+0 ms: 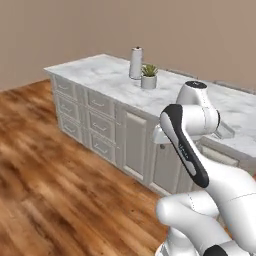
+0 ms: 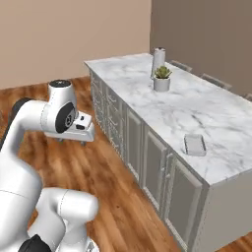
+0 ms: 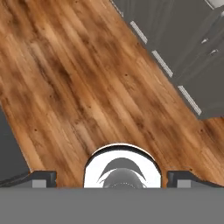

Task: Pick the bowl and tupperware and place them in the sink. Then turn on the water.

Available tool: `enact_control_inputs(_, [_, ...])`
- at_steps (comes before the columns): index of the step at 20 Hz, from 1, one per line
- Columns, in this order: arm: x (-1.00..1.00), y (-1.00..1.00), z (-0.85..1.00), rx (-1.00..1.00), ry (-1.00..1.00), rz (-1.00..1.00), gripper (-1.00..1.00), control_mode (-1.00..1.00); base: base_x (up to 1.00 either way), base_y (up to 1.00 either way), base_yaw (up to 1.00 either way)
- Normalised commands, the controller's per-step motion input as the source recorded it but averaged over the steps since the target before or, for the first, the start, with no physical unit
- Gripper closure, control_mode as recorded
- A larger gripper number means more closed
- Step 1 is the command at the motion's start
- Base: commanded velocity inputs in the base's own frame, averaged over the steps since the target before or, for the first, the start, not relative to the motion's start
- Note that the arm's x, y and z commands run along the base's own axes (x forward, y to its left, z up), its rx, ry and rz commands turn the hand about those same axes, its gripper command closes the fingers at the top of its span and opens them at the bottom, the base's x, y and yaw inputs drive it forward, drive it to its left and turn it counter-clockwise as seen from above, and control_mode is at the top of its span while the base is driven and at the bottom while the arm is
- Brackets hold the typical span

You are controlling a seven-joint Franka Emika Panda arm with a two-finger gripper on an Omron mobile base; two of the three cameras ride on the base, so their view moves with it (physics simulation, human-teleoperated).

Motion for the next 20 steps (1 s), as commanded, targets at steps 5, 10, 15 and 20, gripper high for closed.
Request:
enact_control_inputs(5, [0.0, 0.0, 0.0, 0.0, 0.0, 0.0, -1.0, 1.0, 0.03, 0.0, -0.88])
enact_control_inputs(10, [0.0, 0.0, 0.0, 0.0, 0.0, 0.0, -1.0, 1.0, 0.37, 0.22, -0.65])
enact_control_inputs(15, [0.0, 0.0, 0.0, 0.0, 0.0, 0.0, -1.0, 1.0, 0.65, 0.52, -0.51])
enact_control_inputs(20, [0.0, 0.0, 0.0, 0.0, 0.0, 0.0, -1.0, 1.0, 0.64, 0.35, -0.44])
